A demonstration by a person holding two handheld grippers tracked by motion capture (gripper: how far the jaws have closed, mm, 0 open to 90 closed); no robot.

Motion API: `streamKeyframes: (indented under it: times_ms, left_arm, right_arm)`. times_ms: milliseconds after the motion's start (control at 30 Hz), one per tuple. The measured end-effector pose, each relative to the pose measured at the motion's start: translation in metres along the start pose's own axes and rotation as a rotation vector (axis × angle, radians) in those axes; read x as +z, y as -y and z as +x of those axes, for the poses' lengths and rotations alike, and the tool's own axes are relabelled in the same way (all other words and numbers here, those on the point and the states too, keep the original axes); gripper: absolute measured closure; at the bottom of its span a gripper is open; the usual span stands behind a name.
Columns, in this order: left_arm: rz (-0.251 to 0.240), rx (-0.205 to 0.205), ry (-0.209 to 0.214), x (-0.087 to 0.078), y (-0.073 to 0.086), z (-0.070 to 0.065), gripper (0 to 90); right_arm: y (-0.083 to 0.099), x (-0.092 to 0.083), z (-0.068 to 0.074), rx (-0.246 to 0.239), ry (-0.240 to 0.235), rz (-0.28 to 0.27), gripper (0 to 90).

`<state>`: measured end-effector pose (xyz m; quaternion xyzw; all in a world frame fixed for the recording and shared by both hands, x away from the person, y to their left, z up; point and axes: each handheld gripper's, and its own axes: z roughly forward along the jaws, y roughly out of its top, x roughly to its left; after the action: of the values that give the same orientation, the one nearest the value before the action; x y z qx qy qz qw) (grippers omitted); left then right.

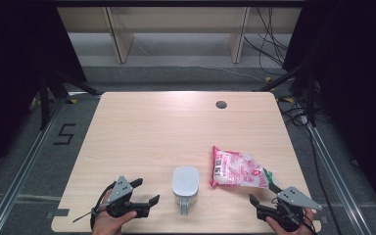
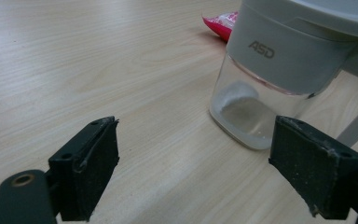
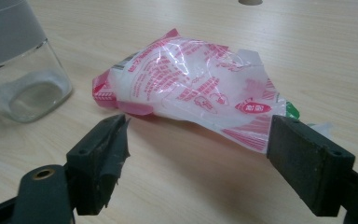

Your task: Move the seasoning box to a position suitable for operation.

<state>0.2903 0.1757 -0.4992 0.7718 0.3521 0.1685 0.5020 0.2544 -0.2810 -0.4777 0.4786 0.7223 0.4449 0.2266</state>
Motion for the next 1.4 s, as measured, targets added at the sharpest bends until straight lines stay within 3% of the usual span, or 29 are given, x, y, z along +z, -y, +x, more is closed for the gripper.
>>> streamKeyframes:
  times_ms: [67, 133, 167, 233, 267, 333, 367, 433, 500, 533, 700, 800, 867, 1000, 1067, 1167, 1300, 1400]
  left_arm:
    - [-0.004, -0.031, -0.001, 0.000, 0.001, -0.004, 14.6]
    - [-0.023, -0.055, 0.014, 0.001, 0.001, -0.007, 14.6]
    - [-0.007, -0.042, 0.003, -0.001, 0.000, -0.007, 14.6]
    - [-0.008, -0.035, 0.021, -0.002, -0.001, -0.009, 14.8]
    - [-0.003, -0.029, 0.019, -0.003, -0.001, -0.011, 15.0]
    - [-0.009, -0.018, 0.038, -0.004, -0.003, -0.014, 15.6]
    - [-0.013, -0.014, 0.049, -0.004, -0.003, -0.016, 16.1]
    - [-0.015, -0.003, 0.056, -0.006, -0.005, -0.020, 17.2]
    - [-0.014, 0.009, 0.060, -0.008, -0.006, -0.025, 17.4]
    - [0.000, 0.029, 0.052, -0.009, -0.006, -0.026, 17.9]
    - [-0.025, 0.033, 0.117, -0.012, -0.006, -0.044, 21.5]
    - [-0.022, 0.045, 0.181, -0.010, -0.006, -0.056, 26.8]
    - [-0.032, 0.070, 0.208, -0.009, -0.006, -0.061, 43.4]
    - [-0.017, 0.093, 0.227, -0.001, -0.004, -0.073, 43.8]
    - [-0.016, 0.087, 0.227, 0.001, -0.004, -0.074, 44.5]
    - [-0.041, 0.054, 0.241, 0.008, -0.005, -0.075, 45.4]
    - [-0.020, 0.080, 0.254, 0.020, -0.008, -0.082, 47.1]
    - [-0.012, 0.071, 0.255, 0.029, -0.012, -0.085, 50.7]
  right_arm:
    - [0.000, 0.000, 0.000, 0.001, 0.001, 0.000, 20.5]
    - [-0.001, 0.002, -0.002, -0.037, -0.002, -0.007, 18.8]
    - [-0.001, 0.002, -0.002, -0.034, -0.005, -0.004, 18.1]
    - [-0.001, 0.003, -0.003, -0.039, -0.017, -0.005, 17.2]
    - [0.000, 0.002, 0.000, -0.016, -0.012, 0.003, 17.0]
    - [-0.001, 0.003, -0.003, -0.044, -0.021, -0.008, 17.1]
    - [0.000, 0.002, 0.000, -0.014, -0.013, 0.002, 17.2]
    - [0.000, 0.003, -0.003, -0.041, -0.021, -0.006, 17.7]
    - [0.000, 0.002, 0.000, -0.012, -0.013, 0.003, 17.8]
    - [0.000, 0.003, -0.003, -0.043, -0.020, -0.004, 17.8]
    - [0.000, 0.002, 0.000, -0.016, -0.013, 0.009, 17.8]
    - [0.000, 0.002, -0.004, -0.068, -0.013, 0.005, 18.5]
    - [0.001, 0.003, -0.004, -0.067, -0.009, 0.009, 18.6]
    - [0.001, 0.003, -0.003, -0.069, -0.014, 0.011, 19.0]
    - [0.001, 0.004, -0.003, -0.046, -0.034, 0.013, 19.1]
    - [0.001, 0.004, -0.003, -0.075, -0.014, 0.011, 19.7]
    - [0.001, 0.004, -0.002, -0.074, -0.022, 0.018, 19.8]
    - [0.001, 0.005, -0.003, -0.077, -0.021, 0.014, 19.9]
